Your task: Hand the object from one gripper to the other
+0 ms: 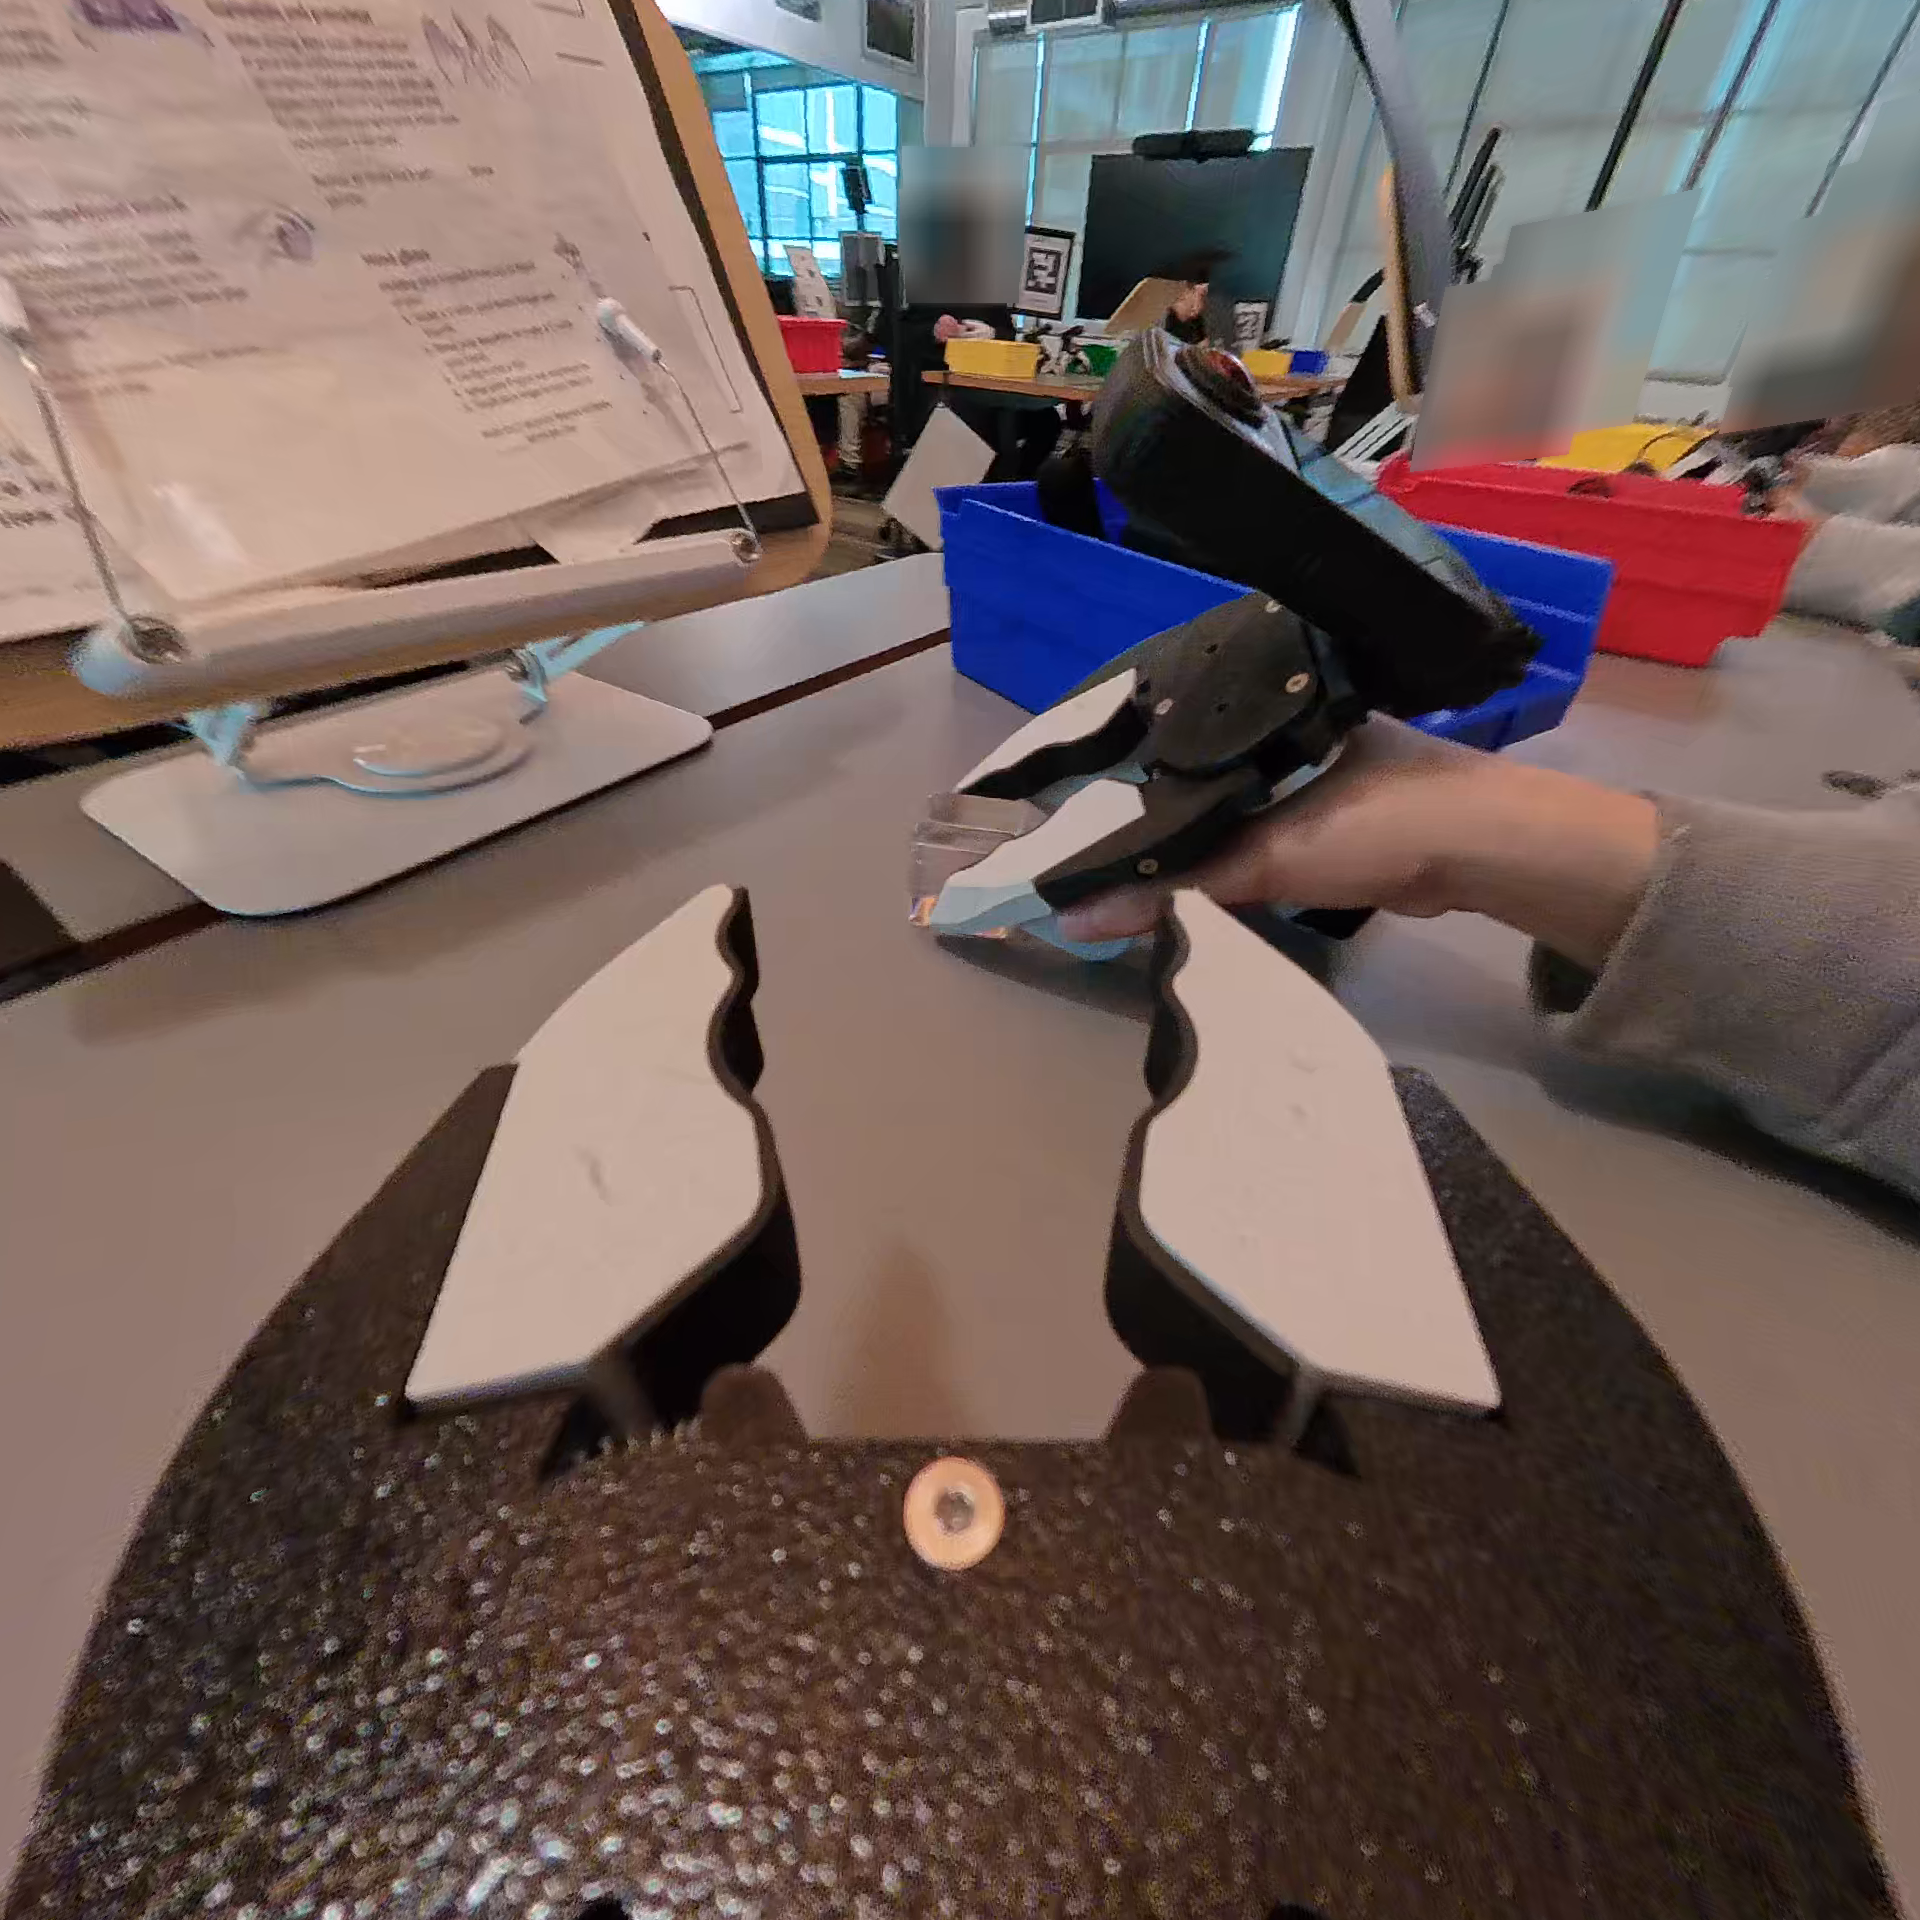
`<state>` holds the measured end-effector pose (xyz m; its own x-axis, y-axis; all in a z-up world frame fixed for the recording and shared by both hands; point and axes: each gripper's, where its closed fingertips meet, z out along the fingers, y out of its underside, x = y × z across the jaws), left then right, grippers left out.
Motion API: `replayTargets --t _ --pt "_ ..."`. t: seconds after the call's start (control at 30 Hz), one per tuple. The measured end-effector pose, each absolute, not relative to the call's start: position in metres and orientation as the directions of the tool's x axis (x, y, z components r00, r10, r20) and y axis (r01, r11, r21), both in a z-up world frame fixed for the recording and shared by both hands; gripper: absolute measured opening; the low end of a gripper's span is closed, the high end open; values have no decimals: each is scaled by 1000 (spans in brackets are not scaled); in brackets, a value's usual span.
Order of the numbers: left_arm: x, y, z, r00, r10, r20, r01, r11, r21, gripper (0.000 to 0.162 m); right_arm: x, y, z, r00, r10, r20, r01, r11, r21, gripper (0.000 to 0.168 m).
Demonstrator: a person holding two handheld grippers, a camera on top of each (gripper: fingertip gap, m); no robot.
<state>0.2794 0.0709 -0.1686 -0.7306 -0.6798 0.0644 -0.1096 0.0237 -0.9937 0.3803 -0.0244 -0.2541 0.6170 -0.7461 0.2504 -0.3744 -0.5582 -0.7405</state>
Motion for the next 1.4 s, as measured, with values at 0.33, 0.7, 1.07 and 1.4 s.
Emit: replayTargets --t 0.33,0.7,1.07,1.4 --pt "261 54 -182 -764 -418 491 -498 -101 -861 80 283 33 -173 440 -199 876 628 -629 -459 46" --pt "210 20 -199 -871 -194 452 -484 169 -859 50 222 63 -177 261 -14 965 823 -520 -229 47" --pt "227 35 -152 -811 -380 -444 381 233 -895 49 216 39 -156 960 -19 -281 -281 -26 -959 83" --pt "203 6 -170 -587 -187 -787 679 415 -605 49 165 55 -166 791 301 -533 -528 -103 -843 52"
